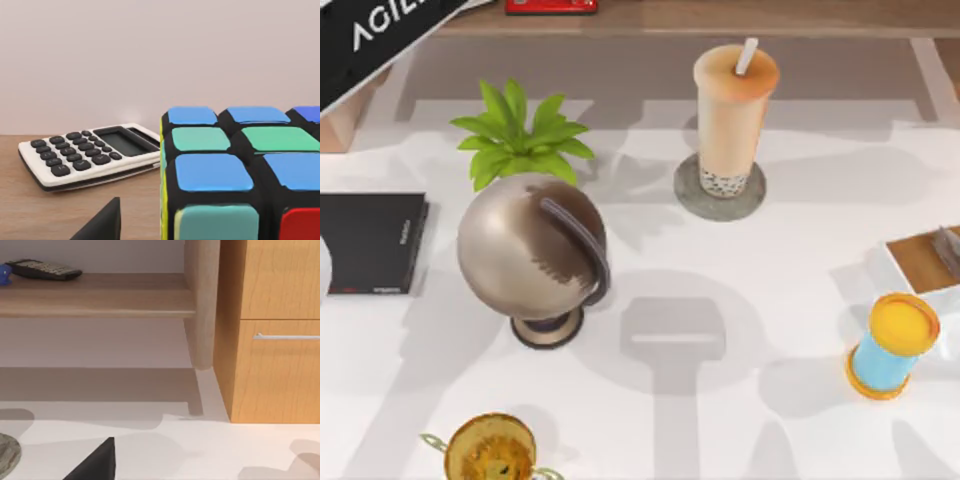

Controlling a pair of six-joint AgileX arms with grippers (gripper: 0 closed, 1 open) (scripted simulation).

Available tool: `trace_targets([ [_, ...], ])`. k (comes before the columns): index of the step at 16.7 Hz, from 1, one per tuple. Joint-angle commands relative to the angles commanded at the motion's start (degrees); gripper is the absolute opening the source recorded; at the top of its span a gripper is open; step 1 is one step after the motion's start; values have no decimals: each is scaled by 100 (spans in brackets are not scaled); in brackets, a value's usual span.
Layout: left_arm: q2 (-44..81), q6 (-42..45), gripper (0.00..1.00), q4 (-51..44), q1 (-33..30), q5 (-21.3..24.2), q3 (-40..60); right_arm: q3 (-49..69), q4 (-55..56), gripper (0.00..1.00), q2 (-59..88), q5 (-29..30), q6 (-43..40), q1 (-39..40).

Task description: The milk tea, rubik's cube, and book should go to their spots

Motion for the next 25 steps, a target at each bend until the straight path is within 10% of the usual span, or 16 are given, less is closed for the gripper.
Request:
trace_targets([
  [25,-313,130,100,296,592,455,-292,322,-2542,100,-2220,29,-34,22],
])
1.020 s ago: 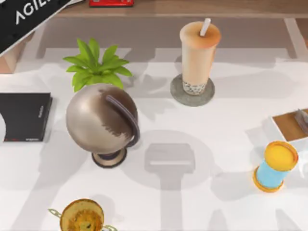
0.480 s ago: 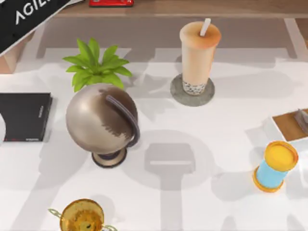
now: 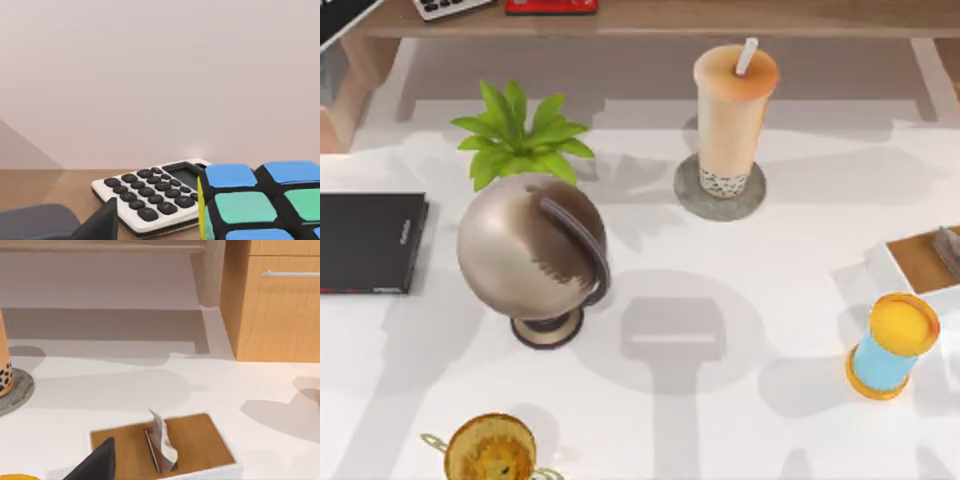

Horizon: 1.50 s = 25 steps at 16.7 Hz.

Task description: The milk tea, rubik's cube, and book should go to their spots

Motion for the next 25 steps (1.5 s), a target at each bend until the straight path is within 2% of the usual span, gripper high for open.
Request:
trace_targets([
  [3,-445,95,100,469,899,674,-481,0,0,100,0,0,0,0],
  [9,-1337,-32,100,1593,2993,2355,-1813,0,0,100,0,0,0,0],
  [12,-1469,-216,100,2033,3768,3140,-2615,0,0,100,0,0,0,0],
  [15,-1213,-401,100,2267,4132,3799,-3452,0,0,100,0,0,0,0],
  [18,-871,-508,100,2350,4231,4223,-4061,0,0,100,0,0,0,0],
  [25,-764,-520,100,2344,4216,4306,-4172,0,0,100,0,0,0,0],
])
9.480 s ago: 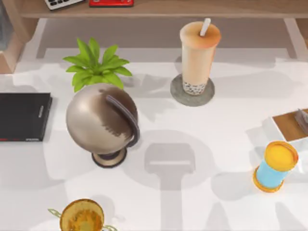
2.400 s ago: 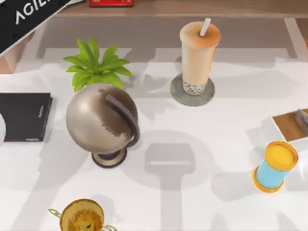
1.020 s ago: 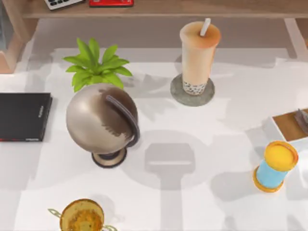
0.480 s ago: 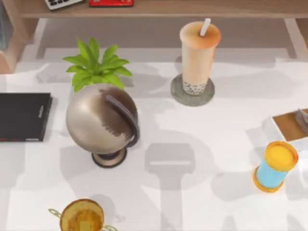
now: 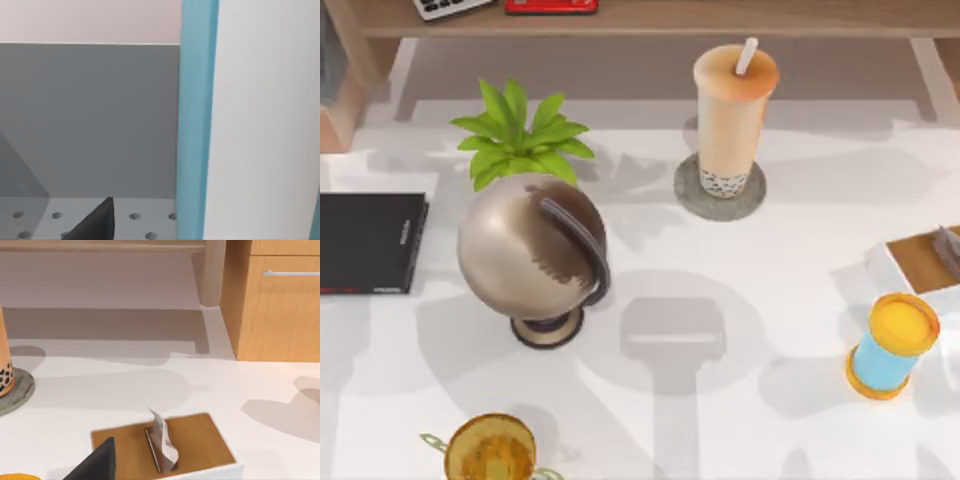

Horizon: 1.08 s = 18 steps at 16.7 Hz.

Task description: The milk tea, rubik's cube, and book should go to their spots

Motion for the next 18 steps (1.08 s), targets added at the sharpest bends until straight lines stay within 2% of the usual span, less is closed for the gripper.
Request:
trace_targets([
  [7,533,-12,100,-242,-72,-81,780,0,0,100,0,0,0,0],
  [12,576,-10,100,-251,-104,-106,827,0,0,100,0,0,0,0],
  [18,576,-10,55,-251,-104,-106,827,0,0,100,0,0,0,0],
])
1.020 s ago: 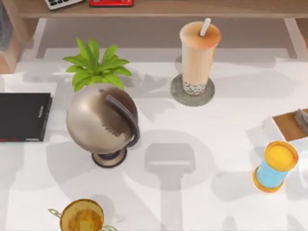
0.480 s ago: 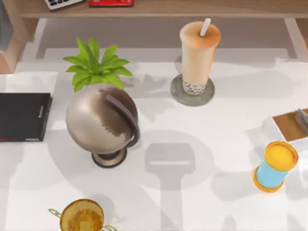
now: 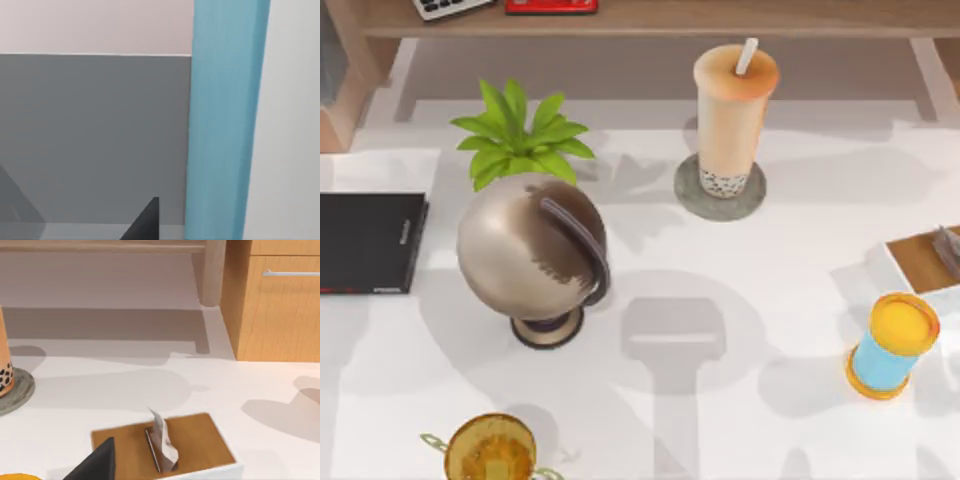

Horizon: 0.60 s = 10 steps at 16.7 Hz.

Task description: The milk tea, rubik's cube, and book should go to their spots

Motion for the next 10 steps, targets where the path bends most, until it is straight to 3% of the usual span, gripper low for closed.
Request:
trace_targets([
  [7,0,0,2,0,0,0,0,0,0,100,0,0,0,0],
  [10,0,0,0,0,0,0,0,0,0,100,0,0,0,0],
])
